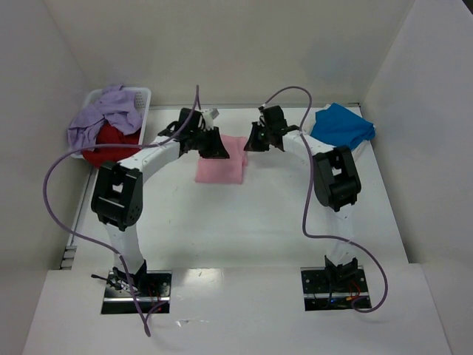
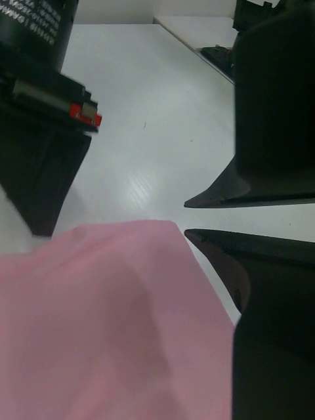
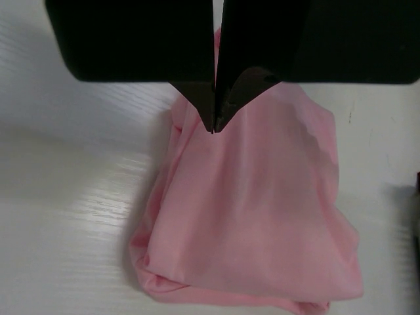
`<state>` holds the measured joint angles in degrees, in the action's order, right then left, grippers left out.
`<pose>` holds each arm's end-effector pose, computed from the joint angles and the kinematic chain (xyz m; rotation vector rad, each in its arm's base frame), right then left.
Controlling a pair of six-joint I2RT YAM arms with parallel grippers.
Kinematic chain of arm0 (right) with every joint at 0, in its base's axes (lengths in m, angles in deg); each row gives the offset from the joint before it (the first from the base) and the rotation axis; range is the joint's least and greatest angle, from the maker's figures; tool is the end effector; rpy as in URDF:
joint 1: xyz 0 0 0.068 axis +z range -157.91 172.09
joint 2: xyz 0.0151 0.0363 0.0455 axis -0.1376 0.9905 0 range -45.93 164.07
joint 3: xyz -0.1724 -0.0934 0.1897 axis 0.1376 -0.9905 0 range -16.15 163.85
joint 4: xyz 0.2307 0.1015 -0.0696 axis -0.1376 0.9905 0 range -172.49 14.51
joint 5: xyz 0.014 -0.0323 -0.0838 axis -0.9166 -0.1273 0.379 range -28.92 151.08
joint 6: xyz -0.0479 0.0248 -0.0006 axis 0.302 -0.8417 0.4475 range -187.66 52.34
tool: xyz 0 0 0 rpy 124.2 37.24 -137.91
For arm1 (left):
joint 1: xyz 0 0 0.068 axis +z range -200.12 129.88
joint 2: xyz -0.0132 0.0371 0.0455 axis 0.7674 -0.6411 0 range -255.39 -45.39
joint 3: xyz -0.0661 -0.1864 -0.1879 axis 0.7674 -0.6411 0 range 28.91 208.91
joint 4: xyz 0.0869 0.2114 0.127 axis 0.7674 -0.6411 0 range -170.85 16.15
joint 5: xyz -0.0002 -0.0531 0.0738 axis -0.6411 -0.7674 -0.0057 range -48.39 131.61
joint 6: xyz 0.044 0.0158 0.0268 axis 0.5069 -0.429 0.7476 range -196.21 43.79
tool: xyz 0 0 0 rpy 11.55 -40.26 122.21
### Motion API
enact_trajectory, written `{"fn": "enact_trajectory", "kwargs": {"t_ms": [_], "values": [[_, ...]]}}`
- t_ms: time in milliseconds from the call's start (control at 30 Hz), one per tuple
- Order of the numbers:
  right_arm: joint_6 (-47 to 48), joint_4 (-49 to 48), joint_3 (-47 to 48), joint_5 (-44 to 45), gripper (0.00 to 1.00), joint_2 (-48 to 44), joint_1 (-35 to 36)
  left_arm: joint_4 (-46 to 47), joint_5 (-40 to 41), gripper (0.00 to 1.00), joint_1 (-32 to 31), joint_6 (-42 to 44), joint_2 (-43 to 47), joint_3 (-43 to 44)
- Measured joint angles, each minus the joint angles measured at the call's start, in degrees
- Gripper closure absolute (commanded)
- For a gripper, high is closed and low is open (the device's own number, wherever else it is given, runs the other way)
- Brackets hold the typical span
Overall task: Fold and stack the t-shirts
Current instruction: Smooth out wrinkles on the folded tshirt
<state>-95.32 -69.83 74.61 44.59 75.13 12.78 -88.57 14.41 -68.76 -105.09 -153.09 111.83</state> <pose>0.4428 0.1780 0.1941 -0.0051 2.4058 0.7453 0.4017 -0.1526 0.2495 0.0570 2.3554 -0.9631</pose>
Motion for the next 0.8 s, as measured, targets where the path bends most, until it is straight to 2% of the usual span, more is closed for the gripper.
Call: {"fn": "enact_trajectory", "kwargs": {"t_ms": [200,333,533,800], "values": [[-0.4,0.0,4.6,-1.5,0.97,5.2,1.1,2.5,-0.4,0.85,-5.7,-1.6,-4.3,-0.5],[-0.4,0.0,8.8,-1.7,0.97,7.7,1.1,5.7,2.0,0.91,-7.8,-3.6,-5.0,-2.7],[0.1,0.5,16.0,-1.4,0.97,13.2,1.1,9.8,8.9,0.92,-8.7,-7.2,-7.7,-6.0],[0.6,2.2,16.7,-0.2,0.97,16.7,1.1,12.6,11.0,0.92,-9.4,-9.0,-11.5,-6.2]]}}
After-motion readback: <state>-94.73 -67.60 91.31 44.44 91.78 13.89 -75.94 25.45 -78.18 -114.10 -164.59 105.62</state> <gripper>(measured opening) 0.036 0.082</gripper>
